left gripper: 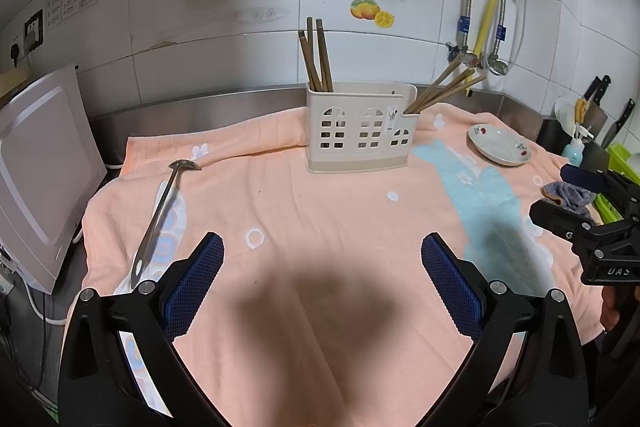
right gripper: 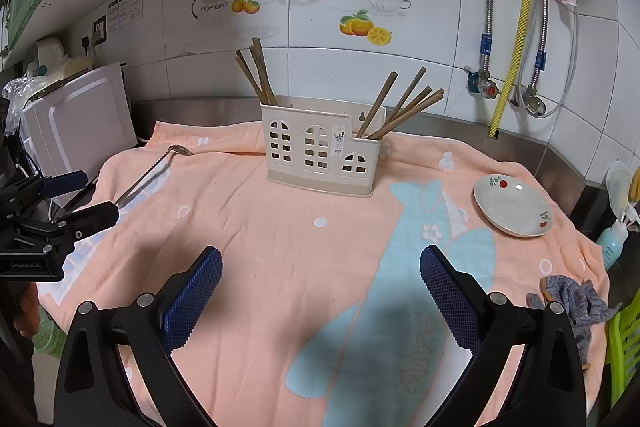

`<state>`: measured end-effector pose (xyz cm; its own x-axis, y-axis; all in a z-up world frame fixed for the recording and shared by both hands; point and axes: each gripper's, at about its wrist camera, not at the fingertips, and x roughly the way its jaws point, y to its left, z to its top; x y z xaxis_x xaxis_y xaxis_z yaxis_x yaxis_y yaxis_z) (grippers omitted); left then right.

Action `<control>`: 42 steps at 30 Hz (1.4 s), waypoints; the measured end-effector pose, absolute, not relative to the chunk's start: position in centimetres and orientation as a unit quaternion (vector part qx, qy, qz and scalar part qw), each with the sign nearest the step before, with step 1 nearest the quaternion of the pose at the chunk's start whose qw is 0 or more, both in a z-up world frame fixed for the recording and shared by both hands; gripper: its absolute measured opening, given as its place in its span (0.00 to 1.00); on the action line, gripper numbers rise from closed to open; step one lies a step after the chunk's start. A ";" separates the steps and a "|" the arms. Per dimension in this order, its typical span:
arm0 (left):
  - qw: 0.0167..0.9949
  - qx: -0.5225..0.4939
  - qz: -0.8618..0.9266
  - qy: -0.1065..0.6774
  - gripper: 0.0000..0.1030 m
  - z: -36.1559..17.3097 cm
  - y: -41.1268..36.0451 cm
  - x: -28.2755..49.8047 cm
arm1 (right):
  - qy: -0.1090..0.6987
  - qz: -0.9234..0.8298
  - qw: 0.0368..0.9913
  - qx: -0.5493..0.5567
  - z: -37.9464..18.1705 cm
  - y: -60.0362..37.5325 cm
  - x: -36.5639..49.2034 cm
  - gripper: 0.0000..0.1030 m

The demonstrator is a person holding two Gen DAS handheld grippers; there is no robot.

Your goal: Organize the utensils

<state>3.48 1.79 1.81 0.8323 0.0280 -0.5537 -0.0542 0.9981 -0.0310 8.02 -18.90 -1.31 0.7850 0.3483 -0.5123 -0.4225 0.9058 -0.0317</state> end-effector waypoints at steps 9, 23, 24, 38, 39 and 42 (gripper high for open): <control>0.957 -0.023 0.023 0.290 0.95 1.8 1.8 3.4 | 0.255 0.205 0.942 -0.073 -1.3 -18.9 8.0 0.93; 0.956 -0.024 0.023 0.290 0.95 1.7 1.9 3.4 | 0.254 0.206 0.942 -0.074 -1.4 -18.8 7.7 0.93; 0.956 -0.024 0.023 0.290 0.95 1.7 1.9 3.4 | 0.254 0.205 0.942 -0.075 -1.4 -18.8 7.7 0.93; 0.957 -0.024 0.024 0.290 0.95 1.6 1.8 3.3 | 0.254 0.207 0.942 -0.074 -1.3 -18.8 7.7 0.93; 0.956 -0.024 0.024 0.290 0.95 1.6 1.8 3.3 | 0.254 0.206 0.942 -0.074 -1.3 -18.7 7.7 0.93; 0.956 -0.024 0.024 0.290 0.95 1.6 1.8 3.3 | 0.254 0.206 0.942 -0.074 -1.3 -18.7 7.7 0.93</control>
<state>3.28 1.82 1.61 0.8309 0.0316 -0.5555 -0.0595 0.9977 -0.0323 7.69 -18.75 -1.34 0.7859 0.3510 -0.5090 -0.4263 0.9039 -0.0349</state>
